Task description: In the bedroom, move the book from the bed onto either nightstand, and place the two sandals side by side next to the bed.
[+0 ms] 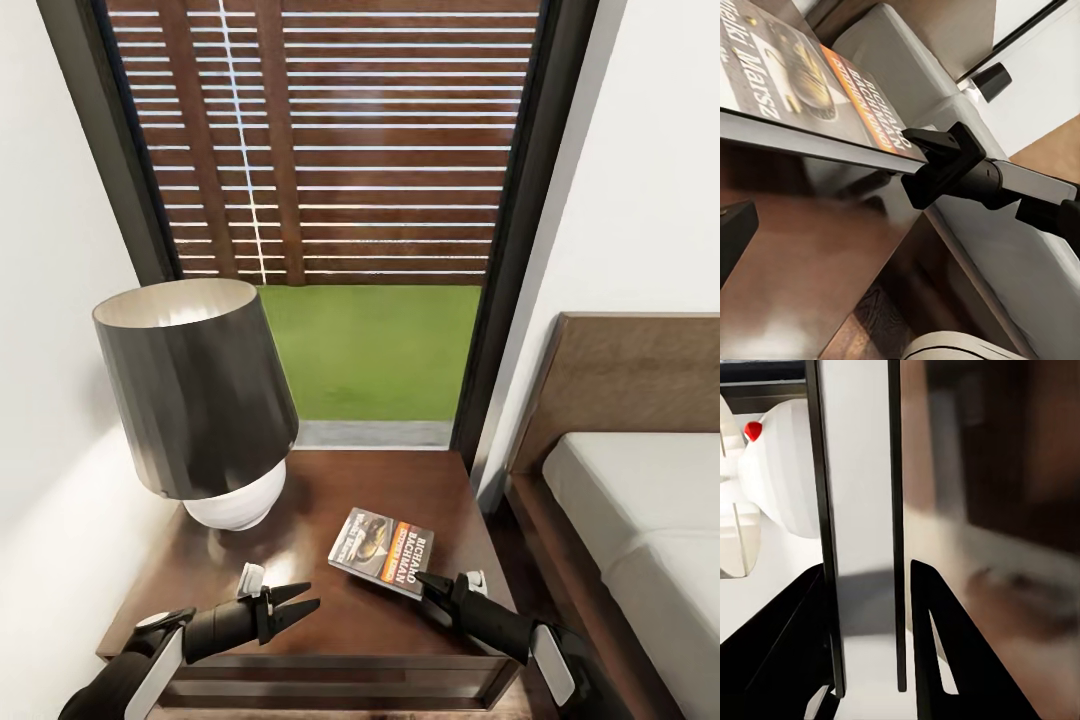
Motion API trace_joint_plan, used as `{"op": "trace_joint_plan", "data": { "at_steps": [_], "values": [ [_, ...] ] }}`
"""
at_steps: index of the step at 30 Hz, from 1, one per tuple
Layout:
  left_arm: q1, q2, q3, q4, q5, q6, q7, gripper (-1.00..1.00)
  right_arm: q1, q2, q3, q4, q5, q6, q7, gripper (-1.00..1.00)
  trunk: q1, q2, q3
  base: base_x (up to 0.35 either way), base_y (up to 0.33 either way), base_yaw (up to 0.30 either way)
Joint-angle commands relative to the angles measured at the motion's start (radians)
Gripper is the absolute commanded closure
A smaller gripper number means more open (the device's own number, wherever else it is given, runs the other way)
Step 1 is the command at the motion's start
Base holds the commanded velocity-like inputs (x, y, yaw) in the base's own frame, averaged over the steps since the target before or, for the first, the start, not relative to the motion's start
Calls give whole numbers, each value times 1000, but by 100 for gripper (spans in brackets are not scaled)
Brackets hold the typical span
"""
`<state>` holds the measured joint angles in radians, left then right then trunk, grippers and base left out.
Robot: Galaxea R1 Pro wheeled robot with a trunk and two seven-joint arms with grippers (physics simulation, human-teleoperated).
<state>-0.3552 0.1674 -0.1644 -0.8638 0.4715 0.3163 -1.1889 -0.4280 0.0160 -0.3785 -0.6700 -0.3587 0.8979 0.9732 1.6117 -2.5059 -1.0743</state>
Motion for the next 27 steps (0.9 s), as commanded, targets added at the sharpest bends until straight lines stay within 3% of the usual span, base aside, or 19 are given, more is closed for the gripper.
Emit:
{"op": "trace_joint_plan", "data": {
  "at_steps": [1, 6, 10, 21, 27],
  "values": [
    [0, 1, -4, 0, 10, 10, 0, -100, 0, 1, -3, 12, 33, -13, -13, 100, 0, 0, -1, 0, 0, 0],
    [-1, 1, -4, 0, 10, 11, 0, -100, 0, 1, -3, 12, 33, -13, -13, 100, 0, 0, -1, 0, 0, 0],
    [-1, 1, -4, 0, 10, 11, 0, -100, 0, 1, -3, 13, 33, -13, -13, 100, -2, 1, 14, 0, 0, 0],
    [-1, 1, -4, 0, 10, 11, 0, -100, 0, 1, -3, 12, 32, -13, -13, 100, -2, 1, 14, 0, 0, 0],
    [0, 1, -4, 0, 10, 11, 0, -100, 0, 1, -3, 13, 32, -13, -13, 100, -4, 2, 30, 0, 0, 0]
  ]
}}
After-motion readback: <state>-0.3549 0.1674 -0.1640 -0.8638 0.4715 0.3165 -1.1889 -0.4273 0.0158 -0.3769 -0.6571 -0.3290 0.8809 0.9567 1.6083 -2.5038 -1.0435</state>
